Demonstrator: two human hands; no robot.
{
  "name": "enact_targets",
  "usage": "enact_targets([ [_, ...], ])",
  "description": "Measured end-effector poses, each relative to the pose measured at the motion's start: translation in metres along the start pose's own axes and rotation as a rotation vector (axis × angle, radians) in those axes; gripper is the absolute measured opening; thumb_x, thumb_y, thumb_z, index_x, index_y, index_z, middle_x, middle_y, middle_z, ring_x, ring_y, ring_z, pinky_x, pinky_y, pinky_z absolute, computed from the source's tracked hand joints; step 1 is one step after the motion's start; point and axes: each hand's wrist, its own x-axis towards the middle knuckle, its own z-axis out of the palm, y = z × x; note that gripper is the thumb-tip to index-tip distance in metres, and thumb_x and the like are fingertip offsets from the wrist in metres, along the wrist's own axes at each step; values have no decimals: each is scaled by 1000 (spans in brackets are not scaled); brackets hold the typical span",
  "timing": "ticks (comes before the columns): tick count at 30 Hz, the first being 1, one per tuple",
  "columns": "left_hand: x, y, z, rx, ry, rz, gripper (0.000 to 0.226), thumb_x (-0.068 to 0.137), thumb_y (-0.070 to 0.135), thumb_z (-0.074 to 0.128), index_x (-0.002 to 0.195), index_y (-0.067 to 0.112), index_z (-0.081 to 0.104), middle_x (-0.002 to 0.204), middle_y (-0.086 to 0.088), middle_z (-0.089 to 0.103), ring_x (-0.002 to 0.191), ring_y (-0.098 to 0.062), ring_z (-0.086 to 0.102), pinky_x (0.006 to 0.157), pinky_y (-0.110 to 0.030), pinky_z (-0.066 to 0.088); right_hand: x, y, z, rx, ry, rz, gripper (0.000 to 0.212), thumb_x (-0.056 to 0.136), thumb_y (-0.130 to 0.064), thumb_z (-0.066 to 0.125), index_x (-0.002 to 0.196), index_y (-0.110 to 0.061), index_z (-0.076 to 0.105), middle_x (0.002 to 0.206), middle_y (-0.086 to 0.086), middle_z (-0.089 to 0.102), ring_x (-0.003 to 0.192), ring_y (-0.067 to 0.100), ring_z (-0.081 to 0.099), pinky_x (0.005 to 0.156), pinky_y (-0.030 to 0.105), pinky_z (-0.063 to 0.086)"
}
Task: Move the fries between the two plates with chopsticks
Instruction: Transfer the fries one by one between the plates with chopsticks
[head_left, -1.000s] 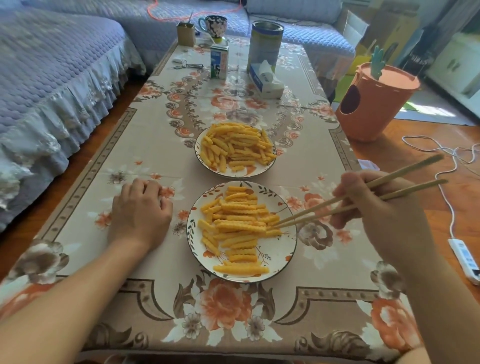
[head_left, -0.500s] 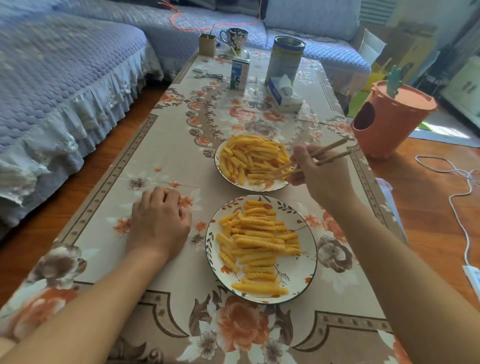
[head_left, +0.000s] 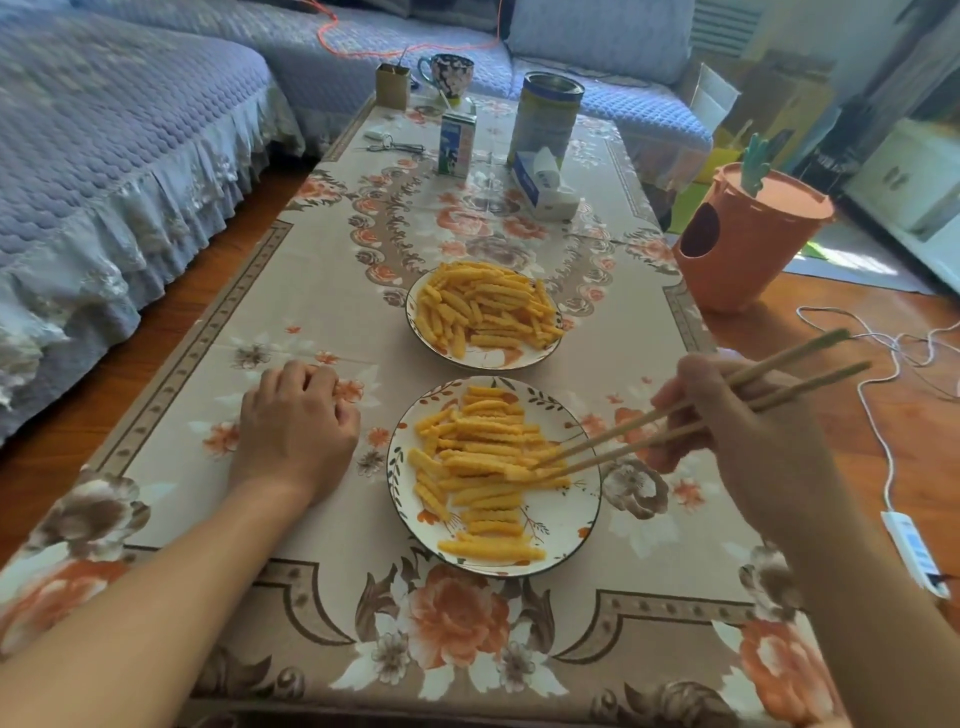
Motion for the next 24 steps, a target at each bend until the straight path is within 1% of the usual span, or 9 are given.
enact_targets([
  [3, 0, 1, 0, -1, -2, -8, 29, 92, 28, 52, 114, 12, 62, 115, -15, 58, 106, -33, 49, 91, -48, 43, -22, 18, -5, -92, 9, 27, 34, 93, -29, 59, 78, 0, 69, 55, 16, 66, 44, 29, 65, 44, 30, 55],
  [5, 0, 1, 0, 4, -3, -6, 29, 92, 28, 52, 114, 11, 62, 115, -15, 58, 106, -34, 49, 91, -48, 44, -27, 26, -4, -148, 23, 6, 27, 94, -25, 63, 77, -5, 70, 56, 13, 68, 46, 28, 67, 46, 31, 56],
  [9, -1, 1, 1, 0, 9, -13, 25, 92, 26, 54, 111, 11, 62, 113, -17, 58, 106, -35, 48, 90, -48, 42, -31, 23, -4, -168, 52, -59, 24, 89, -32, 66, 75, -13, 70, 55, 10, 68, 45, 26, 67, 47, 32, 57],
  [12, -1, 2, 1, 3, 12, -12, 24, 92, 25, 55, 110, 11, 61, 113, -17, 58, 106, -36, 48, 89, -48, 42, -32, 16, -8, -90, 75, -60, 25, 86, -30, 64, 71, -11, 69, 53, 12, 66, 42, 24, 64, 45, 28, 54],
  [14, 0, 2, 1, 5, 7, -10, 24, 92, 26, 54, 110, 11, 61, 113, -16, 58, 106, -35, 48, 90, -48, 42, -32, 15, -12, -76, 90, -70, 24, 88, -26, 62, 75, -7, 69, 53, 11, 65, 41, 23, 63, 45, 26, 55],
  [16, 0, 1, 1, 6, 7, -6, 24, 93, 26, 54, 110, 11, 60, 112, -15, 58, 105, -34, 47, 89, -48, 42, -29, 16, -16, -62, 128, -78, 27, 92, -25, 59, 79, -3, 68, 52, 9, 65, 41, 24, 63, 45, 28, 55],
  [18, -1, 1, 2, -1, 16, -4, 22, 92, 25, 55, 109, 11, 61, 110, -16, 58, 104, -34, 47, 88, -48, 41, -19, 17, -16, -54, 161, -89, 29, 97, -23, 57, 82, 0, 67, 55, 10, 66, 44, 25, 65, 47, 29, 57],
  [21, 0, 0, 2, 2, 21, 2, 23, 91, 26, 53, 107, 11, 61, 109, -15, 58, 102, -34, 48, 86, -48, 42, 14, 19, -5, 10, 160, -77, 30, 100, -25, 55, 88, -1, 69, 65, 15, 67, 52, 27, 70, 53, 31, 60],
  [24, 0, 0, 2, 15, 12, 2, 22, 91, 26, 53, 107, 12, 61, 107, -14, 58, 101, -32, 48, 84, -47, 42, 59, 28, 10, -11, 140, -72, 29, 104, -25, 56, 89, -7, 72, 66, 6, 69, 58, 27, 73, 59, 37, 64],
])
